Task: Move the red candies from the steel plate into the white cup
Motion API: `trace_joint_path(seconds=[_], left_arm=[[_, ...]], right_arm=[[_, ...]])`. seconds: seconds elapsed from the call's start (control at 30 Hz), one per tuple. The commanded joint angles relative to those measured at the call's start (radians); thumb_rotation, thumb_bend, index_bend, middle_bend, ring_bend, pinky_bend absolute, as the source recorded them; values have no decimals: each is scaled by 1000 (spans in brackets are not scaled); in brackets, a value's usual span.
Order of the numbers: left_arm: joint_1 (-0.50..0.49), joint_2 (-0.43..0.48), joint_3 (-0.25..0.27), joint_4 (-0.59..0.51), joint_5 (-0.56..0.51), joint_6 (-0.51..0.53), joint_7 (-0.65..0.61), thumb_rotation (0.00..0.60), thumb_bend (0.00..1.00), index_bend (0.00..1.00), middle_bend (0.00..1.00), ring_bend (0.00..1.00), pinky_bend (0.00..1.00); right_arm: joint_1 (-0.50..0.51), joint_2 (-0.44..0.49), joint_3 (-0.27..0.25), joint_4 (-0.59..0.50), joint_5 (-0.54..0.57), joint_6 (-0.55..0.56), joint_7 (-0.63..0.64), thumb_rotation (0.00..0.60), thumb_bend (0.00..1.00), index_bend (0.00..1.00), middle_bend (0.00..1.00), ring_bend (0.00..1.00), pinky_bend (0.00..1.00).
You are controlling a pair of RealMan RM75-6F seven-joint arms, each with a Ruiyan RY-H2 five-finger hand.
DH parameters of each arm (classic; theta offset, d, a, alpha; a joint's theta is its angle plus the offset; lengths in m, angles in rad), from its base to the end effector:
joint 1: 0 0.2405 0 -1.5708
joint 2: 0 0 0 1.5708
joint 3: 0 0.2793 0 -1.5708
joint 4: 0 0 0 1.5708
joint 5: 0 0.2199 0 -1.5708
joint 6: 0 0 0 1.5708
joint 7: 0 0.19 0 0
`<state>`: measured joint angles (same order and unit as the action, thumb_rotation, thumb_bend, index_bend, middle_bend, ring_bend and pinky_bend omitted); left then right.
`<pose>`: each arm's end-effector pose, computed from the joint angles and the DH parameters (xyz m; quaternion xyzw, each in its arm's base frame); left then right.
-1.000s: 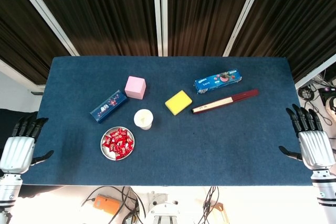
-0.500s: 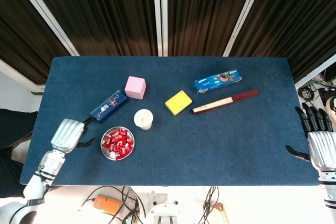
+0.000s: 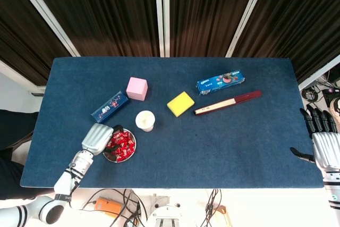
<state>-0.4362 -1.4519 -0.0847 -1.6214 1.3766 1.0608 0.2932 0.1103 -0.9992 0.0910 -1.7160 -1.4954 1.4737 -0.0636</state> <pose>-0.2183 0.3099 -0.0213 -0.7352 -0.4005 -0.3619 0.4100 -0.3115 -0.2452 0.1957 0.6083 -0.3470 0.3848 0.6012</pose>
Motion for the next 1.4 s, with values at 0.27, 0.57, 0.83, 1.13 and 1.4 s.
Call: trace_joint_path(seconds=[0.27, 0.57, 0.83, 1.13, 1.4], left_arm=[[-25, -47, 11, 18, -83, -26, 103, 600, 214, 419, 946, 854, 815], [-36, -66, 16, 33, -126, -21, 146, 600, 245, 430, 947, 854, 815], [-45, -71, 23, 51, -132, -12, 161, 600, 305, 460, 947, 854, 815], [-46, -70, 31, 69, -98, 3, 96, 600, 445, 564, 948, 854, 815], [-48, -11, -6, -17, -15, 81, 14, 600, 449, 566, 948, 854, 815]], right_arm=[[10, -5, 4, 16, 11, -20, 20, 600, 151, 0, 11, 0, 0], [15, -6, 5, 28, 21, -34, 34, 600, 151, 0, 11, 0, 0], [19, -8, 4, 28, 26, -43, 35, 600, 150, 0, 10, 0, 0], [19, -7, 2, 22, 28, -45, 29, 600, 149, 0, 11, 0, 0], [15, -6, -2, 16, 20, -36, 24, 600, 151, 0, 11, 0, 0]])
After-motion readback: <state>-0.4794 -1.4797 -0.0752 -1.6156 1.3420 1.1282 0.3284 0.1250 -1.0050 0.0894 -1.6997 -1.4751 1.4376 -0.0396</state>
